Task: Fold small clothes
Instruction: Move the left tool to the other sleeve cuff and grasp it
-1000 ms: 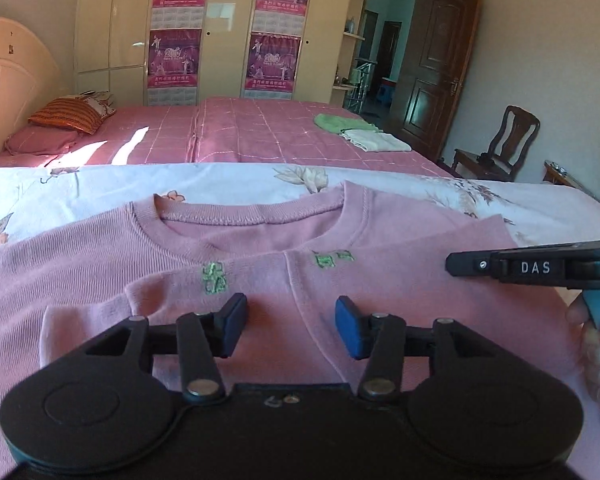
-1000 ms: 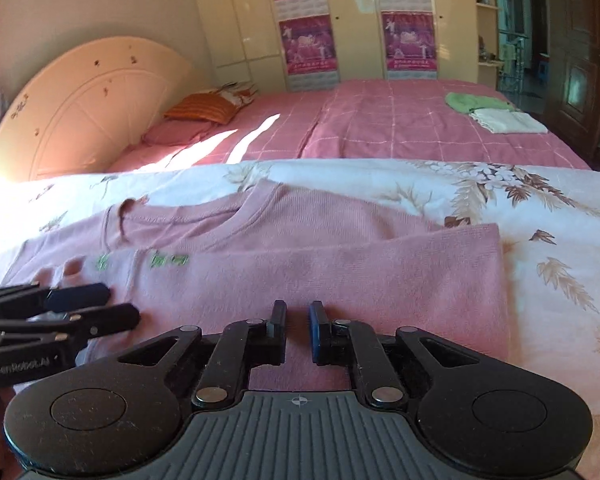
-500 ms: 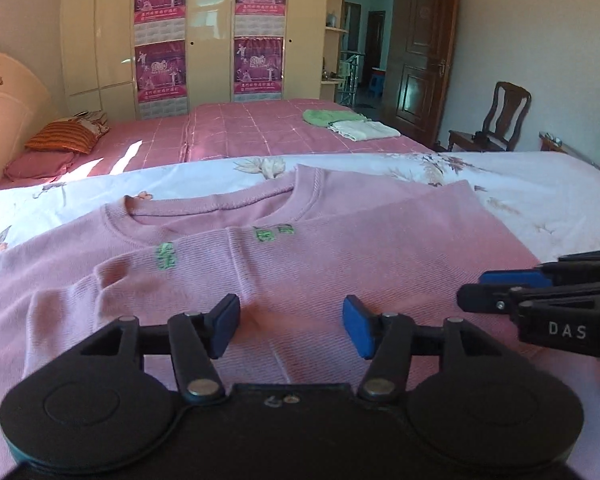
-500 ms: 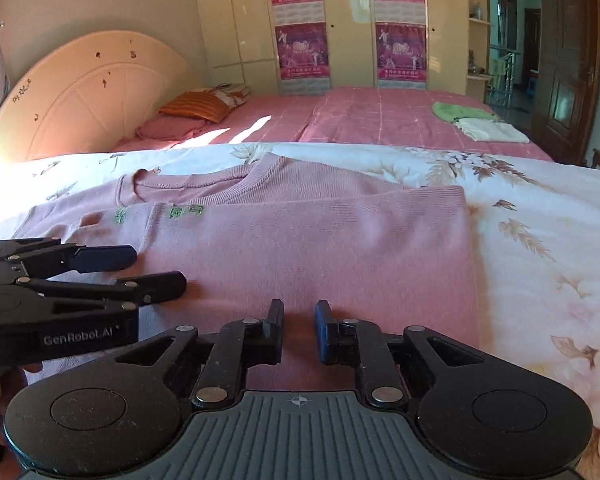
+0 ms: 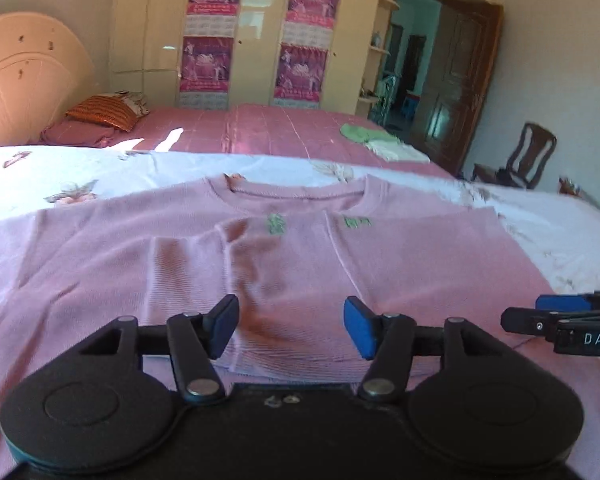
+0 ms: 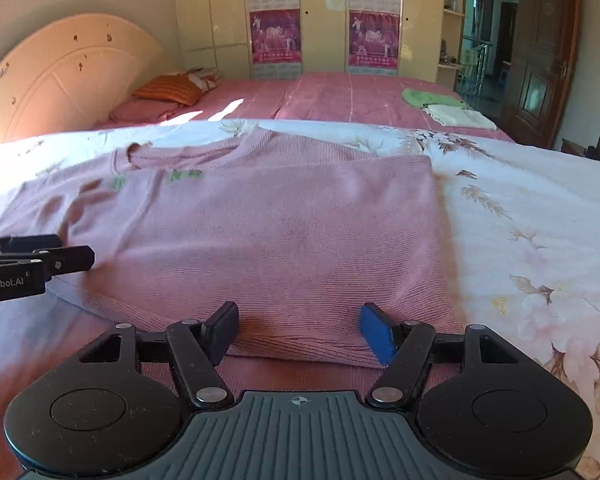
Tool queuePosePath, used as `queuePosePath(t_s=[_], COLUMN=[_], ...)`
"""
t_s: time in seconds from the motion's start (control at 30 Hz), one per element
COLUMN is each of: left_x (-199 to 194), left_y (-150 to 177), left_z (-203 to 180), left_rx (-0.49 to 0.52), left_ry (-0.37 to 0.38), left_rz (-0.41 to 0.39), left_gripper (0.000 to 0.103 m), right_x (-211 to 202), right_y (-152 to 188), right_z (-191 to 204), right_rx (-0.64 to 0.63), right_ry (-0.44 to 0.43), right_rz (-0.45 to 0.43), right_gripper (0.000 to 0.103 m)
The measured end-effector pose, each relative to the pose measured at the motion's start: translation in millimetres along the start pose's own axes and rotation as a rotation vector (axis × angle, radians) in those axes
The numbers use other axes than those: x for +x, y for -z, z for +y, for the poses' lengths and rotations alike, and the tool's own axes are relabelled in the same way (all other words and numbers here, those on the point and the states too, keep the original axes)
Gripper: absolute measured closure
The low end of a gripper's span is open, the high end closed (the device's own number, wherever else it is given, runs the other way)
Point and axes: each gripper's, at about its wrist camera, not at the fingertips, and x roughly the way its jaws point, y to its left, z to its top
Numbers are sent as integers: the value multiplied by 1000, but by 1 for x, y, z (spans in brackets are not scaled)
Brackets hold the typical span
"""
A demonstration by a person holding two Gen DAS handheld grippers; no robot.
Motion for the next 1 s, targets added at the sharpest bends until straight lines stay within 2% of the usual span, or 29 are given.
queuePosePath(t_s=[0.13,0.23,0.27,0.37,0.47,0.57,0.67,0.9,0.93,1.0], left_x=[-54,-104,-120,-155,-177,-187,-193,-183,-182,-181], left_y=[14,36,42,59,71,82,96,99,98,97], left_z=[77,167,194,267,321,360,383,424,427,432], left_rx=[-189,-417,-478,-639,-773,-858,-918,-941,-940,-959], left_ry=[-112,-260,-324,-449,-484,-501,-447,-350,-349,-368], left_rz=[-50,-97,-111,-130,-173,-180,-248,-340,-345,-333], left_gripper=[45,49,50,52,52,55,57,60,63,82], right_x=[-18,-22,-22,-16,-12,-8,-4,2,2,2], right_y=[-1,2,4,6,6,0,-7,-15,-15,-15], right_z=[-3,-1,1,12,26,38,51,64,64,63], right_rx=[87,145,155,188,237,279,281,296,299,308], right_ry=[7,-1,1,-14,-40,-59,-64,-62,-60,-56], right_rz=[-22,-8,-1,17,15,15,15,17,17,16], right_gripper=[35,35,35,35,35,35,35,35,35,35])
